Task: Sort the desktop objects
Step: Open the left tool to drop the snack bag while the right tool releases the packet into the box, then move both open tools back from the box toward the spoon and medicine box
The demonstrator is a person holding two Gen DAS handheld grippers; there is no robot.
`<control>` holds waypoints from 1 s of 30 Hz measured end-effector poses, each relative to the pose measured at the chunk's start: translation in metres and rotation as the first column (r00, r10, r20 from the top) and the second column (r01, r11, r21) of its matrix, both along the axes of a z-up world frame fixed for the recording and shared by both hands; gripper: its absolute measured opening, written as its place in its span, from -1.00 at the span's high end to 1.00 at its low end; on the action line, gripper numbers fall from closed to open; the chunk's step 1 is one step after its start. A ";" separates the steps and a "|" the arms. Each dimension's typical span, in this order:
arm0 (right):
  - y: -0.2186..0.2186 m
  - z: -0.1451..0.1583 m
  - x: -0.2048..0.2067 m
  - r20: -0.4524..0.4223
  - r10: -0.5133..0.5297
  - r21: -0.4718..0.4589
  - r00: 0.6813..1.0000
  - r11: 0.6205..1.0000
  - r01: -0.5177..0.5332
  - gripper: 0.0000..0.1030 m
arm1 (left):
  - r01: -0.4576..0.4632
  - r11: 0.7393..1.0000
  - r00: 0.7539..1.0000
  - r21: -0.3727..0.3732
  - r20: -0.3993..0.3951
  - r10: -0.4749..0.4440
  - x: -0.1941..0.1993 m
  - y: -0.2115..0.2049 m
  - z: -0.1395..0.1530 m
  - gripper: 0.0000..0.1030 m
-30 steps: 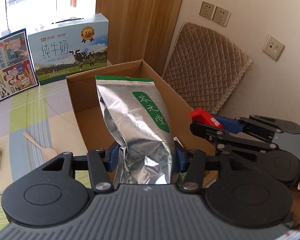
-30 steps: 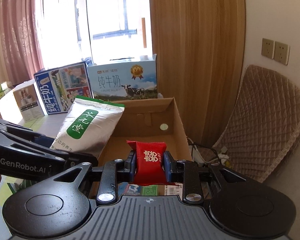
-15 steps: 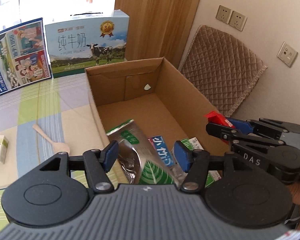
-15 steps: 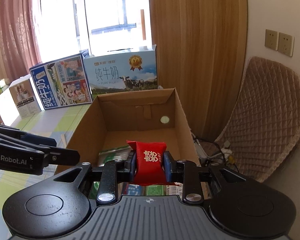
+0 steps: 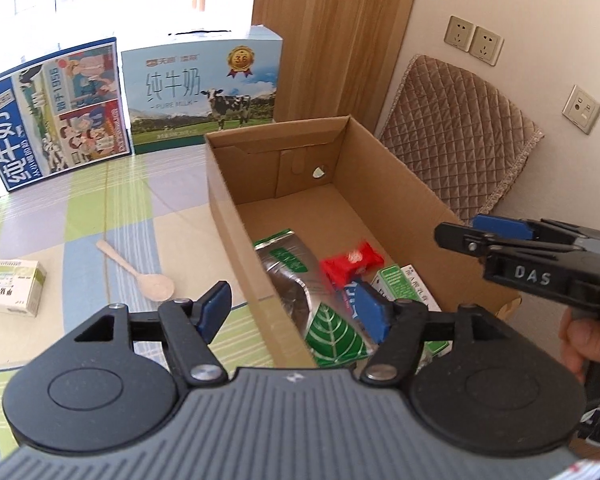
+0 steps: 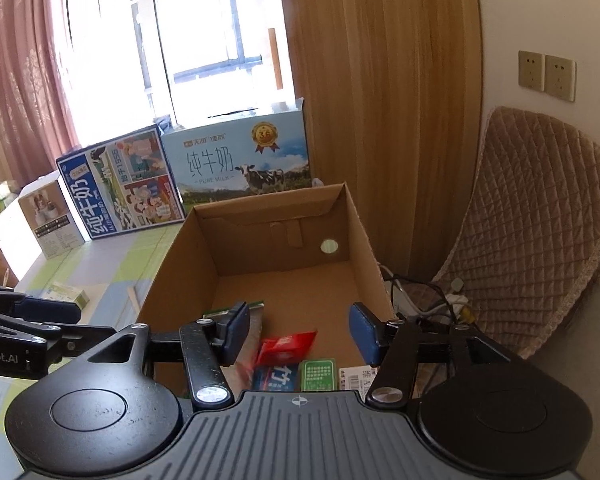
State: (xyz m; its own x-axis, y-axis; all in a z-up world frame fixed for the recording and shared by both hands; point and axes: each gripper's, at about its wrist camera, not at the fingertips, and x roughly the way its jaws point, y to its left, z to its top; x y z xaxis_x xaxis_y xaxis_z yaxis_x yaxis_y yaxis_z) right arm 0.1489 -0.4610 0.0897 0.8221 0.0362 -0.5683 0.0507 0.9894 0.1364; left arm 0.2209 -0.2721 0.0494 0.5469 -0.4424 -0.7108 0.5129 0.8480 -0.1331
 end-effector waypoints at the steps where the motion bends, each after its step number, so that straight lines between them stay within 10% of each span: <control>1: 0.001 0.001 -0.002 -0.001 0.000 0.001 1.000 1.000 0.000 -0.05 | -0.002 1.000 1.000 0.000 -0.003 0.002 -0.002 0.003 0.000 -0.25; 10: 0.023 0.007 -0.029 -0.019 0.003 0.018 1.000 1.000 -0.003 -0.31 | -0.044 0.999 0.999 -0.003 -0.012 0.044 -0.030 0.037 0.001 -0.37; 20: 0.067 0.020 -0.061 -0.018 0.061 0.018 0.998 0.998 -0.060 -0.52 | -0.132 0.991 0.991 0.034 0.016 0.131 -0.069 0.098 0.004 -0.94; 30: 0.128 0.026 -0.085 -0.005 0.181 0.022 0.984 0.983 -0.180 -0.83 | -0.232 0.970 0.973 0.078 0.028 0.231 -0.098 0.170 0.004 -0.97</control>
